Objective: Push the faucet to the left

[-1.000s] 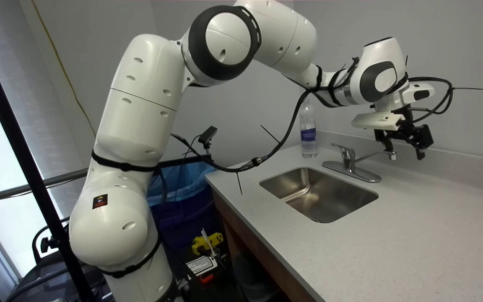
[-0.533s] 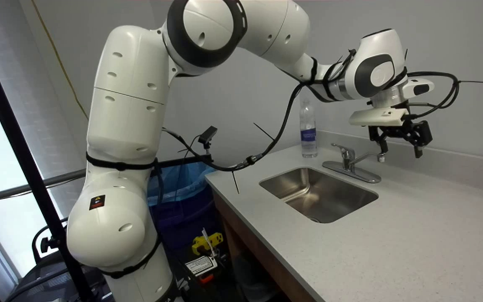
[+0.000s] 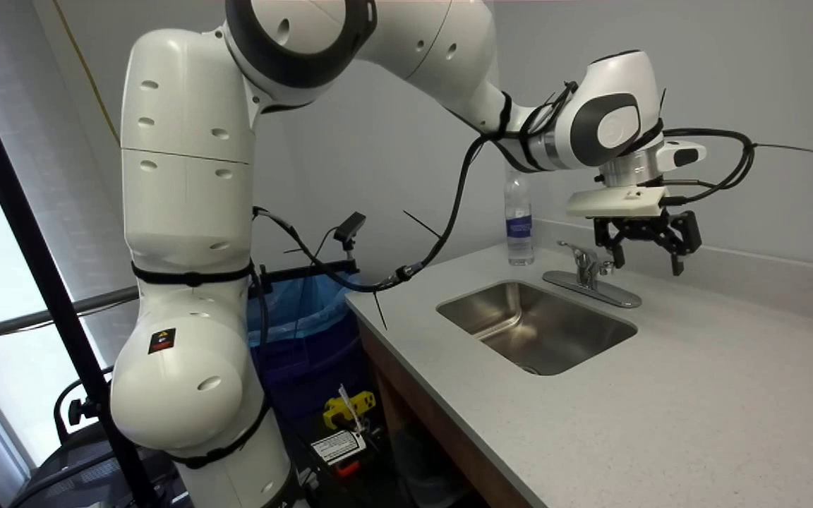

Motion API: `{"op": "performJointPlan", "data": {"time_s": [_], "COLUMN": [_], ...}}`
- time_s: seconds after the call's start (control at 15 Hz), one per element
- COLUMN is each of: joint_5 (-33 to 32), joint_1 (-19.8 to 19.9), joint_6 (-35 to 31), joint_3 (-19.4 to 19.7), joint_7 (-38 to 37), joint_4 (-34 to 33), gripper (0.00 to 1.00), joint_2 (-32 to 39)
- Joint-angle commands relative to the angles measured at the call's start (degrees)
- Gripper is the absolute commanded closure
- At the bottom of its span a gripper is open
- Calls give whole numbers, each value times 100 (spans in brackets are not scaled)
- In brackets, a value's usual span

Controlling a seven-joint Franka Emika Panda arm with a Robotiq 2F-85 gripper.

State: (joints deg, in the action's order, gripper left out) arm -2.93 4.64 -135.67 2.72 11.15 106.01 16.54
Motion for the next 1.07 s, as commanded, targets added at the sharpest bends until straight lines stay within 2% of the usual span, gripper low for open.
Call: {"op": "performJointPlan", "data": {"time_s": [0.0,0.27,0.67,1.0], "joint_5": [-54,-169,-122,-110], "joint_1": [-41,-155,-415,-453], "joint_6": [2,-108,-138,-141], "joint_3": [-80,-121,-399,-477], "joint_7": [127,-4,-14,89], "joint_4": [722,998,1249,1367], "gripper": [0,0,0,0], "joint_2": [-368,-418,-457,-614]}}
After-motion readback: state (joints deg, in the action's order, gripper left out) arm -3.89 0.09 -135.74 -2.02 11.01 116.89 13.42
